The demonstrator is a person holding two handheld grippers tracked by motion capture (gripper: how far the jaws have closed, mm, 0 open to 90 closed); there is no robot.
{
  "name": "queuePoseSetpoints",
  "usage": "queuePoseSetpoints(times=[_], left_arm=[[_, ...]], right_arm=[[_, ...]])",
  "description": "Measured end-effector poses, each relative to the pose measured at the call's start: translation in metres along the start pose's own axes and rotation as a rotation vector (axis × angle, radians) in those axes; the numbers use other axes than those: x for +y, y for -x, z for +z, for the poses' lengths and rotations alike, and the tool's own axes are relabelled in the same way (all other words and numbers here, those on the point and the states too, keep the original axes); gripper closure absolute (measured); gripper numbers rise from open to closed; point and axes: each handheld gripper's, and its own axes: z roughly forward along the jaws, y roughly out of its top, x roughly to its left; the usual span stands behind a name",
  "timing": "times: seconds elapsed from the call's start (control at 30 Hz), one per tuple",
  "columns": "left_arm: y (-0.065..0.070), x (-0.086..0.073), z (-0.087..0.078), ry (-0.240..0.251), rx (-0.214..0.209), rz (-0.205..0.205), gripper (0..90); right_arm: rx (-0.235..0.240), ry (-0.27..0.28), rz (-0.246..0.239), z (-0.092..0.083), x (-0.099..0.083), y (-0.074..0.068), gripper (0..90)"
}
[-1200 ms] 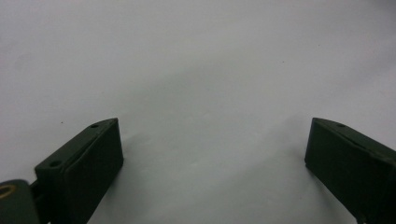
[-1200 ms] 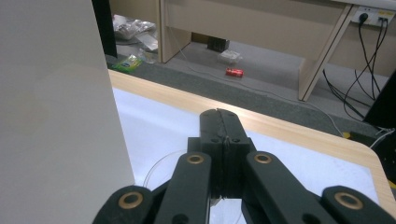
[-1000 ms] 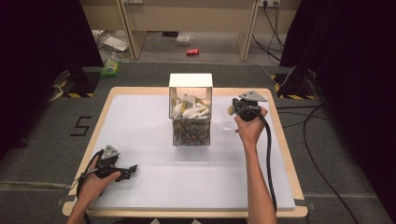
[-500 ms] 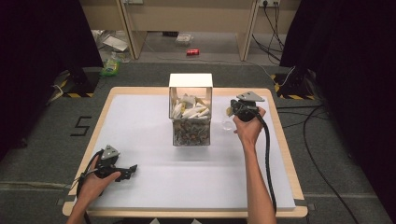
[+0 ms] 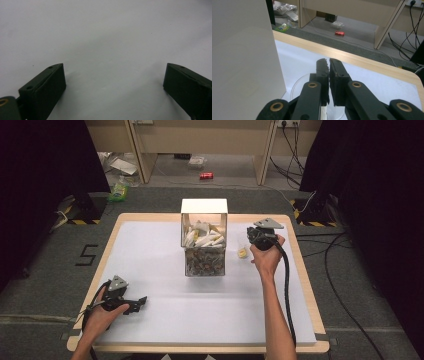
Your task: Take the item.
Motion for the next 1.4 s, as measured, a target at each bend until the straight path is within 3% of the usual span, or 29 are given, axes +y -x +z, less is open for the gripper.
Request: queuePoseSetpoints(times=[0.17,0.57,0.9,1.4], left_arm=[[0.0,0.0,0.0,0.0,0.0,0.0,3.4],[0.0,0.0,0.0,0.0,0.001,0.001,3.4],[0.0,0.0,0.0,0.001,0.001,0.0,3.4],[0.0,0.0,0.0,0.0,0.001,0.0,3.4]], right_arm=[[-0.002,-0.003,0.004,-0.002,0.0,0.001,81.3],[-0.024,0.0,0.063,-0.014,-0.008,0.008,50.8],[-0.028,0.008,0.059,-0.03,-0.013,0.01,43.4],[0.014,0.003,0.036,-0.044,-0.02,-0.004,40.4]])
